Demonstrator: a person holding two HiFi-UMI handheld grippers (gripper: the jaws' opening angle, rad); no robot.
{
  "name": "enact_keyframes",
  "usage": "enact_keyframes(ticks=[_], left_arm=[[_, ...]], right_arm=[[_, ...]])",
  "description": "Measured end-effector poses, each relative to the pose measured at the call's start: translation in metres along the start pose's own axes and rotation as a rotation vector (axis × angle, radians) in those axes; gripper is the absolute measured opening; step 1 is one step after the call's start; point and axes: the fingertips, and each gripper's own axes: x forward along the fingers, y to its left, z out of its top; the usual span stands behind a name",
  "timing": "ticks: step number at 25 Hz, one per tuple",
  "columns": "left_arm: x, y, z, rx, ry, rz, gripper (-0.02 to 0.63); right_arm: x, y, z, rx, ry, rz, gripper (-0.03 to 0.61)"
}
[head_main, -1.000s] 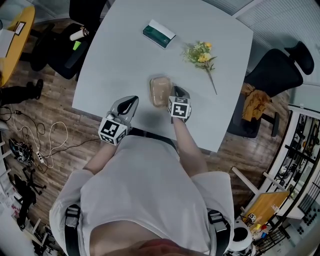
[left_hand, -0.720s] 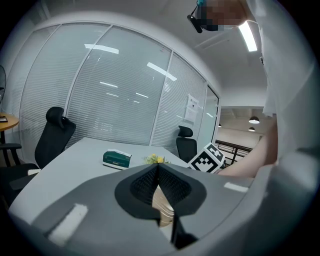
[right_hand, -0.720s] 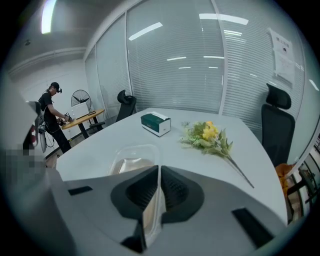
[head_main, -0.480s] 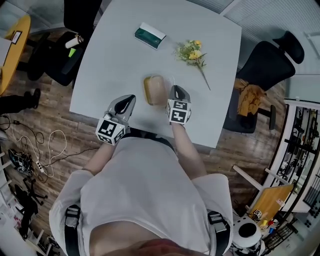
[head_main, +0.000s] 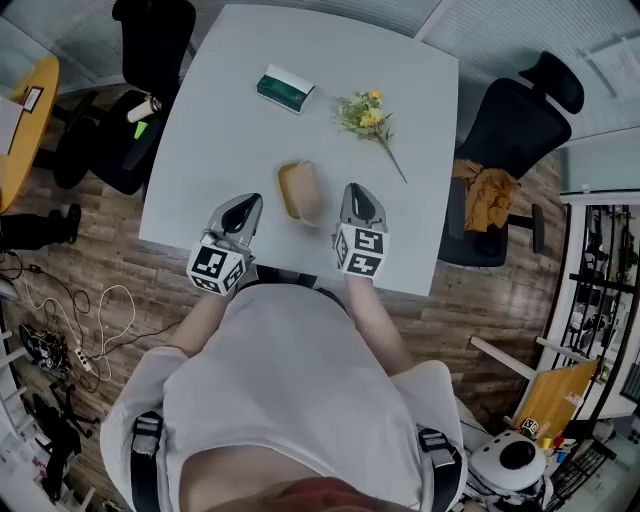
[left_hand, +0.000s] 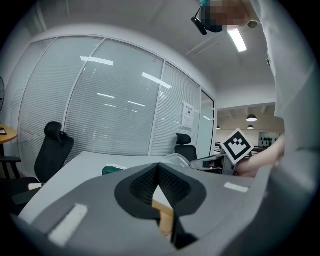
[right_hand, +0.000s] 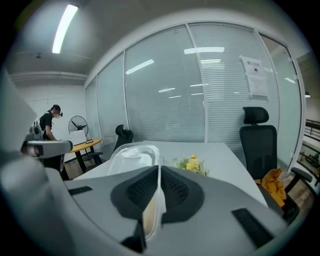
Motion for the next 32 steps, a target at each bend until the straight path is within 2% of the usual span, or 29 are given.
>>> enact_keyframes(ticks=[7,17,23,32], left_arm=[[-0.007,-0.016,0.037,0.050,-0.079,-0.020,0.011],[-0.017,-0.031,0.080,0.106,-0.157,-0.040,0.011],[-0.018,-0.031,0.102,0.116,-0.205,-0.037,0.011],[-0.018,-0.034,0.108,0.114,-0.223,-0.038,0.011]], right_arm=[[-0.049,-0.001,0.037,0.031,-0.139,-0.021,0.023],[-0.101,-0.007,0.078,0.084,-0.286,-0.058,0.023],[-0.113,-0.010,0.098,0.063,-0.333,-0.065,0.021],[-0.116,-0.008,0.102,0.069,-0.337,-0.046,0.021]])
